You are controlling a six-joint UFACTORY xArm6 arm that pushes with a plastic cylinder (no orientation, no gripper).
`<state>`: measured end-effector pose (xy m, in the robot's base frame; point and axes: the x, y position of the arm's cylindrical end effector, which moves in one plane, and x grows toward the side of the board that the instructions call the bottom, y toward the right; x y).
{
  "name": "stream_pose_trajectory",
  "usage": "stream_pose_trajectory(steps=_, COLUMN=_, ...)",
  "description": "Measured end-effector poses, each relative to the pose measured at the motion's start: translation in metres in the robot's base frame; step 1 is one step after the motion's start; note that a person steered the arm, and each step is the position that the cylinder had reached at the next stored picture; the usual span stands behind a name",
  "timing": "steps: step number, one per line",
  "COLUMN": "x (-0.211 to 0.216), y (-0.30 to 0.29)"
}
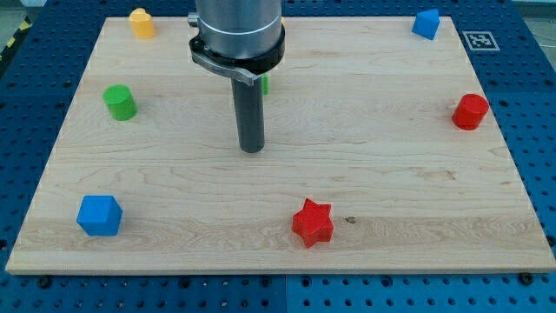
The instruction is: Move your arm closely to the green star
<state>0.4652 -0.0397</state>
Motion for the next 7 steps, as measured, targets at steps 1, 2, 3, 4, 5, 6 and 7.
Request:
stream_pose_trajectory(steps=1, x=-0.006, y=0.0)
stream_pose_trajectory(steps=2, x=-0.012, y=0.0)
stream_pose_trajectory(steps=3, x=-0.019, y=0.0)
stream_pose_trajectory(steps=4, x=-0.021, y=0.0)
stream_pose_trajectory(steps=5, x=-0.028, y=0.001)
stream_pose_trajectory(steps=6, x=-0.033, y=0.004)
stream_pose_trajectory(steps=7, x=-0.038, y=0.02)
